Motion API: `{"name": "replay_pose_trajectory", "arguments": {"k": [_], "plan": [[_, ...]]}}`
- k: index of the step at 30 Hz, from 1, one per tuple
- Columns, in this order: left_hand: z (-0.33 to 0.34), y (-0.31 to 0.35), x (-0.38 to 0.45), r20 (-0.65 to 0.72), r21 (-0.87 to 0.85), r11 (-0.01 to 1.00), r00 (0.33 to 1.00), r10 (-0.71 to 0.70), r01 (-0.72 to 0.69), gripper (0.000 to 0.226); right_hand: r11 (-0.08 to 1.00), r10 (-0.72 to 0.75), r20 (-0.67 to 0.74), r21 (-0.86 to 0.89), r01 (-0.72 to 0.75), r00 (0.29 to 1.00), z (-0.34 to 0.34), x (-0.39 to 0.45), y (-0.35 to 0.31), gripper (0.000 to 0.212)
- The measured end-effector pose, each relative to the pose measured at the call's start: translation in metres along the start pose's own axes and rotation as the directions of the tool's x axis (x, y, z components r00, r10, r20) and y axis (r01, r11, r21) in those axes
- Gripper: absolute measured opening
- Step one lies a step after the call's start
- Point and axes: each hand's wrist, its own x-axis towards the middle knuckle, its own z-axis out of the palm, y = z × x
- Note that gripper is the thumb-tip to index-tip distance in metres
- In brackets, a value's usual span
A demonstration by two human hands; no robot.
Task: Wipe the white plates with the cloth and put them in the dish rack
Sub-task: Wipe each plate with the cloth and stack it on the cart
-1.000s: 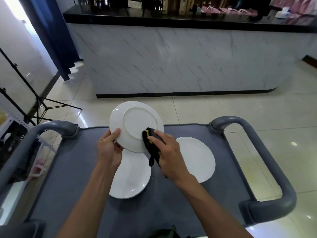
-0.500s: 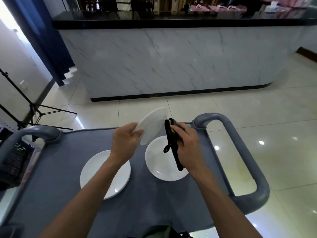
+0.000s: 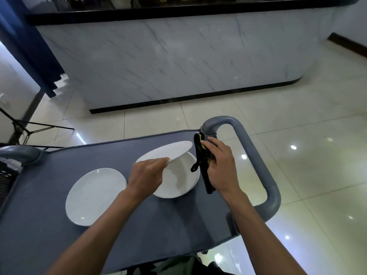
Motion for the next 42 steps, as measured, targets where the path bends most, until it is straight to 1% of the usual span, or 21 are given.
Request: {"name": "replay_pose_trajectory", "arguments": {"k": [4, 6, 9, 12, 17, 20, 25, 31, 36, 40, 42], "plan": [[0.017, 0.0, -0.016, 0.065, 0.085, 0.99, 0.992, 0.108, -0.114, 0.033, 1.0, 0.019, 0.012, 0.01, -0.019, 1.0, -0.007, -0.004, 0.008, 0.047], [0.024, -0.001, -0.025, 0.092, 0.099, 0.981, 0.983, 0.157, -0.166, 0.033, 1.0, 0.019, 0.011, 0.009, -0.019, 1.0, -0.008, -0.006, 0.01, 0.046], [0.031, -0.002, -0.036, 0.124, 0.083, 0.976, 0.974, 0.189, -0.2, 0.037, 1.0, 0.009, 0.0, 0.016, -0.009, 1.0, -0.008, -0.007, 0.011, 0.046], [0.038, -0.001, -0.046, 0.18, 0.071, 0.977, 0.966, 0.185, -0.2, 0.044, 1.0, -0.011, 0.023, 0.002, 0.011, 1.0, -0.005, -0.009, 0.01, 0.045], [0.042, -0.002, -0.057, 0.232, 0.079, 0.962, 0.944, 0.236, -0.26, 0.03, 0.999, -0.037, 0.067, -0.009, 0.038, 0.997, 0.002, -0.014, 0.008, 0.044], [0.044, -0.002, -0.063, 0.268, 0.076, 0.963, 0.935, 0.231, -0.26, 0.027, 0.999, -0.039, 0.075, -0.01, 0.04, 0.996, 0.005, -0.018, 0.009, 0.045], [0.046, -0.003, -0.07, 0.311, 0.057, 0.962, 0.92, 0.238, -0.269, 0.029, 0.999, -0.032, 0.096, -0.026, 0.035, 0.995, 0.008, -0.021, 0.011, 0.046], [0.052, -0.005, -0.076, 0.296, 0.049, 0.96, 0.922, 0.25, -0.276, 0.028, 0.998, -0.034, 0.113, -0.053, 0.04, 0.993, 0.01, -0.023, 0.011, 0.046], [0.055, -0.006, -0.081, 0.295, 0.002, 0.975, 0.932, 0.211, -0.221, 0.022, 0.999, -0.029, 0.156, -0.041, 0.036, 0.987, 0.012, -0.024, 0.007, 0.046], [0.05, -0.002, -0.079, 0.278, -0.07, 0.985, 0.945, 0.17, -0.157, 0.009, 0.997, -0.046, 0.183, -0.058, 0.057, 0.982, 0.016, -0.025, 0.001, 0.046], [0.047, 0.0, -0.077, 0.27, -0.089, 0.988, 0.952, 0.146, -0.126, 0.008, 0.996, -0.053, 0.202, -0.056, 0.065, 0.978, 0.019, -0.024, -0.002, 0.047]]}}
